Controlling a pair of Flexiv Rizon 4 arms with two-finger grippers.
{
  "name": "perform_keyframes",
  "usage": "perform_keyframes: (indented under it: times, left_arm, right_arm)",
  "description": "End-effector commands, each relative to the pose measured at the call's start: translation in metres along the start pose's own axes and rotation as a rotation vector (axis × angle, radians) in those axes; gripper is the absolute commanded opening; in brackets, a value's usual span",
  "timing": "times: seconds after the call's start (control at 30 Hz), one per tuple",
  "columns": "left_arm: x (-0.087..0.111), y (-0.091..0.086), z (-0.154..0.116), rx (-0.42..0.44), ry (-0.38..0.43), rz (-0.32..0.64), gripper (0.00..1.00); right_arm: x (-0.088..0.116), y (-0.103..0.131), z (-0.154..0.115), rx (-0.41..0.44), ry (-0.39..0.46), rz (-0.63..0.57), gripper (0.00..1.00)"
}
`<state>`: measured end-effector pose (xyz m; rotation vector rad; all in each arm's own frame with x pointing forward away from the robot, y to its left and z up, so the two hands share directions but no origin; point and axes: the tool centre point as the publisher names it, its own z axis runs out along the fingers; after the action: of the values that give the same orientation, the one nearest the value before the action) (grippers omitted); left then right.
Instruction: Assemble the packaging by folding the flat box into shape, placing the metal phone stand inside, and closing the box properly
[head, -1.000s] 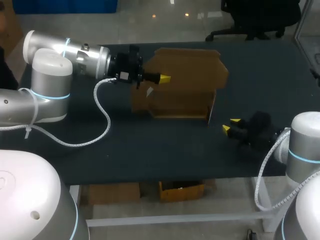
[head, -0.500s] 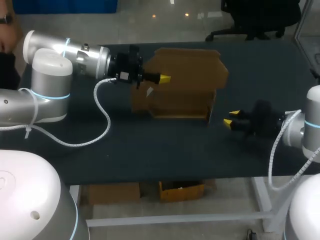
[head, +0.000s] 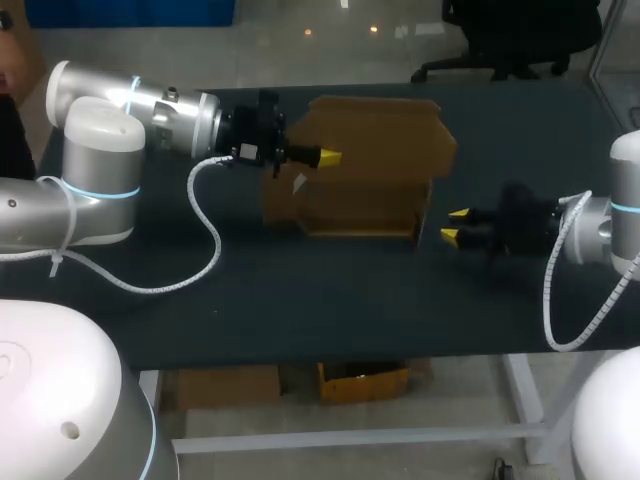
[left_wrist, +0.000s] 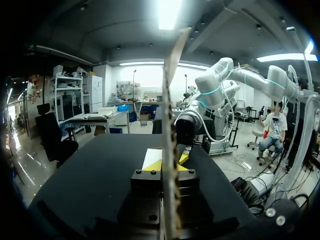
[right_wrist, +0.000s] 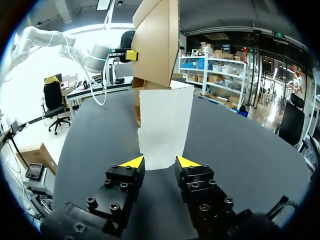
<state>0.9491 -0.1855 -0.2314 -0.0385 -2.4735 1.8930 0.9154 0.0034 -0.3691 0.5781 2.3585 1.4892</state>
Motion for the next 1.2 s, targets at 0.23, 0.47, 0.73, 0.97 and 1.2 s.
perform_keyframes:
  times: [0.23,0.47,0.73,0.97,1.2]
  left_arm:
    - [0.0,0.002,0.001,-0.001,0.0,0.0,0.0]
    - [0.0,0.002,0.001,-0.001,0.0,0.0,0.0]
    - [0.0,0.002,0.001,-0.001,0.0,0.0,0.0]
    - [0.0,0.002,0.001,-0.001,0.0,0.0,0.0]
    - [0.0,0.002,0.001,-0.001,0.0,0.0,0.0]
  right_arm:
    - [-0.009,0.007,0.016,0.014,0.062,-0.036,0.39]
    - [-0.014,0.011,0.027,0.02,0.085,-0.057,0.43]
    - [-0.018,0.015,0.037,0.02,0.107,-0.07,0.45]
    - [-0.018,0.017,0.043,0.02,0.115,-0.072,0.45]
    - [-0.015,0.019,0.049,0.022,0.103,-0.064,0.45]
